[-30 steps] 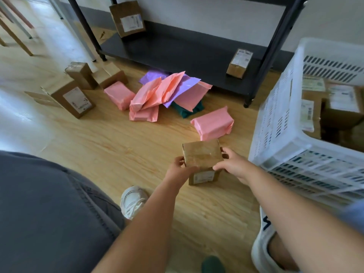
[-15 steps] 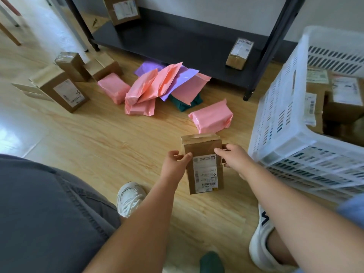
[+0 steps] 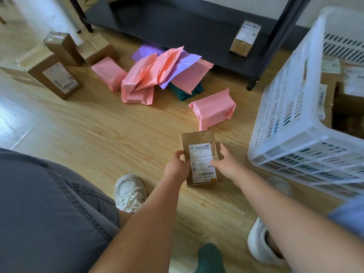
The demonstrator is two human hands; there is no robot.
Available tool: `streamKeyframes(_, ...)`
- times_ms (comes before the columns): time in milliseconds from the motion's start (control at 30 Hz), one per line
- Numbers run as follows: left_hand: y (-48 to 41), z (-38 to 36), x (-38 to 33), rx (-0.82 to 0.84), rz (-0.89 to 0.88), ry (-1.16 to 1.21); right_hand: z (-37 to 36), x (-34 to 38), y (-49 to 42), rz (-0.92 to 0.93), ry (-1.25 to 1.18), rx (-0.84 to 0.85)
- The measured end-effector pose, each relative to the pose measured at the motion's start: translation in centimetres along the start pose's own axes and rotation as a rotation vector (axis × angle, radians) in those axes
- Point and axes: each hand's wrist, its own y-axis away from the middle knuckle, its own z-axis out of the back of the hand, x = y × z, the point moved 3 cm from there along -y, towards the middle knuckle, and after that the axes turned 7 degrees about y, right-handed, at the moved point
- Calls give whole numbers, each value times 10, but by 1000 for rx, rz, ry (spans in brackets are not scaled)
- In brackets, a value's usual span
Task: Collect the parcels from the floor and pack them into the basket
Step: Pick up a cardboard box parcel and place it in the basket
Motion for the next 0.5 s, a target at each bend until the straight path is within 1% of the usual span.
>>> streamKeyframes(67,-2,-2,2,10,-2,-101,-3,-8,-1,-118,106,1)
streamKeyframes(100,-2,-3,3,10,2,-140,-6,-13,-2,-164,139,31)
streamKeyframes(167,-3,-4,5,6,0,-216,-12,-21,-2,-192,154,81)
streamKeyframes(267,-2,-7,2,-13,-49,-299,-16,-26,-3,-137,130,65)
streamKeyframes(367,1,-5,-2,-110,-110,-330,-10,-19,-3,-56,219,16)
streamKeyframes(433,2,-1,-5,-189,-173,-433,-7,-14,-3,2,293,10)
streamKeyframes(500,1,2,-10,-209,-268,-584,-6,-8,-3,50,374,3)
